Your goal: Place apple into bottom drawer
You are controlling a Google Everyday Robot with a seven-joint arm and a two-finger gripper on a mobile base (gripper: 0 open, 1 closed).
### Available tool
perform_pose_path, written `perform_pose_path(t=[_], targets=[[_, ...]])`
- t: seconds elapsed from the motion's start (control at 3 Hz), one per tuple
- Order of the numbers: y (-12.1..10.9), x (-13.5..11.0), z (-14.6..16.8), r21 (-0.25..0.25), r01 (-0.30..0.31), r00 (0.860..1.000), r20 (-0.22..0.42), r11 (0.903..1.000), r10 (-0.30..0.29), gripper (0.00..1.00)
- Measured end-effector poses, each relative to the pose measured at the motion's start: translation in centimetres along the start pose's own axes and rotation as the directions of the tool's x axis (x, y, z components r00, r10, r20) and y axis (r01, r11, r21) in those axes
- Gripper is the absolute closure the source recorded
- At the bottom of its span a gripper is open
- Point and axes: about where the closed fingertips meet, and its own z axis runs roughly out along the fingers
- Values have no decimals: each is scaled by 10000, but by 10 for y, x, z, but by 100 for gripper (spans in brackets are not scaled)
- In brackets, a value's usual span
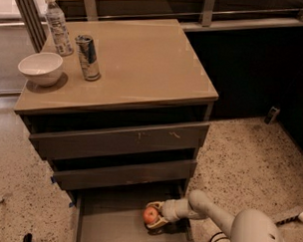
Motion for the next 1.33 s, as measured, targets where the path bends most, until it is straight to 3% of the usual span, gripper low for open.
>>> perform_pose_path(t=[1.0, 1.33], targets=[[-11, 32, 32, -216, 558, 9981, 268, 9982, -552, 100], [-11, 32, 32, -218, 558, 9981, 269, 9982, -552, 81]])
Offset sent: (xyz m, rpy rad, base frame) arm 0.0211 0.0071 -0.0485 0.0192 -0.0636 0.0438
